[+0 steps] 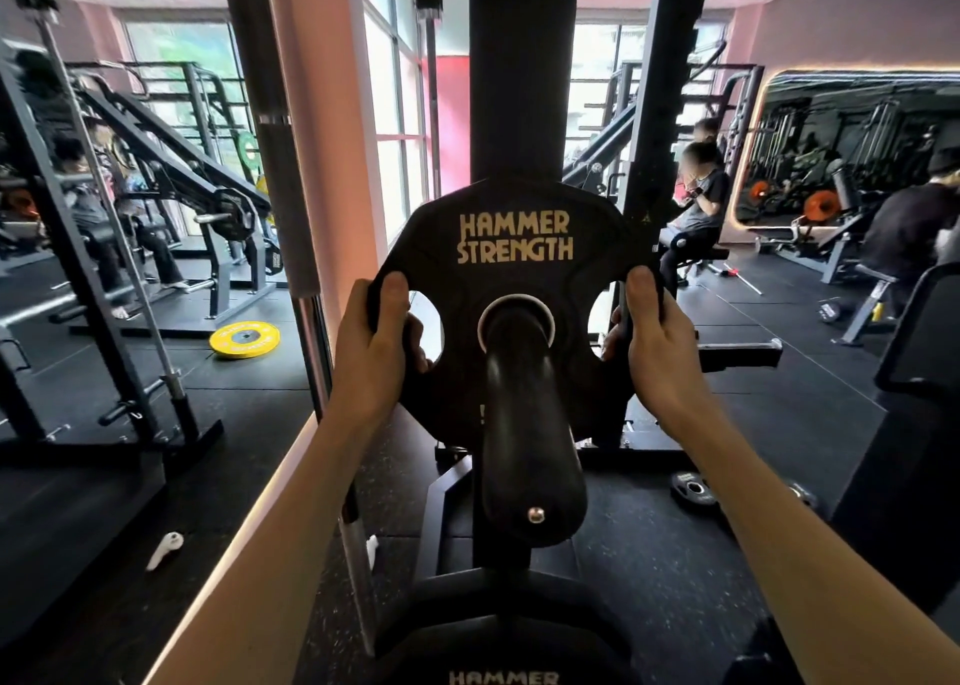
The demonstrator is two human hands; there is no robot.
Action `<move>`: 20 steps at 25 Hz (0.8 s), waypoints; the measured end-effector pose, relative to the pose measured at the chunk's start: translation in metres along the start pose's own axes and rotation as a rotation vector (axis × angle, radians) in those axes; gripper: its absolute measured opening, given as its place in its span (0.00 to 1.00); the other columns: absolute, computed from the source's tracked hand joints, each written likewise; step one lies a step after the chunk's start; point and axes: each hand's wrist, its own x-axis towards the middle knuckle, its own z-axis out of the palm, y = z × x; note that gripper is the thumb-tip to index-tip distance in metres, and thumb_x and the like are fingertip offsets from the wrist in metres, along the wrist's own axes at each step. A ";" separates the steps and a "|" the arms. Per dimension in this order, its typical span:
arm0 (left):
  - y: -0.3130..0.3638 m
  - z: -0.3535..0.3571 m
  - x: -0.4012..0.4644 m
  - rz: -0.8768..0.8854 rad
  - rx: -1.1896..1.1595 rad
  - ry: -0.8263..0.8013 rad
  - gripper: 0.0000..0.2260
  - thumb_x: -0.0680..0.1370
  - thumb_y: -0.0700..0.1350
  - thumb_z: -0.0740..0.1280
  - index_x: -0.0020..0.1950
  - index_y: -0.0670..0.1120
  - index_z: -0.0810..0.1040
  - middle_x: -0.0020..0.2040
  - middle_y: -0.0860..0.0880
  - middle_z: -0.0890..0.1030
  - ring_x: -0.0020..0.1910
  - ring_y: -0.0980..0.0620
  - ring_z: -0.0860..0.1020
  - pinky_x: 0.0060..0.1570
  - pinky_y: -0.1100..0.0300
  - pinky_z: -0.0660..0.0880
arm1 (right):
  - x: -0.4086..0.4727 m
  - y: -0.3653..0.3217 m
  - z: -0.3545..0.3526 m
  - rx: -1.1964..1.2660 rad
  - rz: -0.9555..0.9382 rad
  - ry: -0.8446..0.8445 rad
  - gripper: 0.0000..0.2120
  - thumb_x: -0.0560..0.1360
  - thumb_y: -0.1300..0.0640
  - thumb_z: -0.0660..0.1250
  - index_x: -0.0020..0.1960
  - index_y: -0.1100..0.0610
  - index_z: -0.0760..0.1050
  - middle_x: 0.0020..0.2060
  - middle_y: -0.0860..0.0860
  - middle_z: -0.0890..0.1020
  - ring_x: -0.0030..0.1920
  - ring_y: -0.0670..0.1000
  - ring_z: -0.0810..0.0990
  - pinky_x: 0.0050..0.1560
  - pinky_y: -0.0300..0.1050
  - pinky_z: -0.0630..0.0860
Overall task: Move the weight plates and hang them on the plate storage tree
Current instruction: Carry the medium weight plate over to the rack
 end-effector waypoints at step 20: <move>0.030 -0.045 -0.083 -0.040 0.214 -0.038 0.13 0.82 0.52 0.63 0.66 0.58 0.74 0.59 0.59 0.79 0.57 0.56 0.79 0.62 0.46 0.76 | -0.092 -0.018 -0.045 0.005 0.043 -0.126 0.17 0.81 0.45 0.58 0.68 0.47 0.71 0.61 0.45 0.76 0.60 0.40 0.76 0.61 0.48 0.76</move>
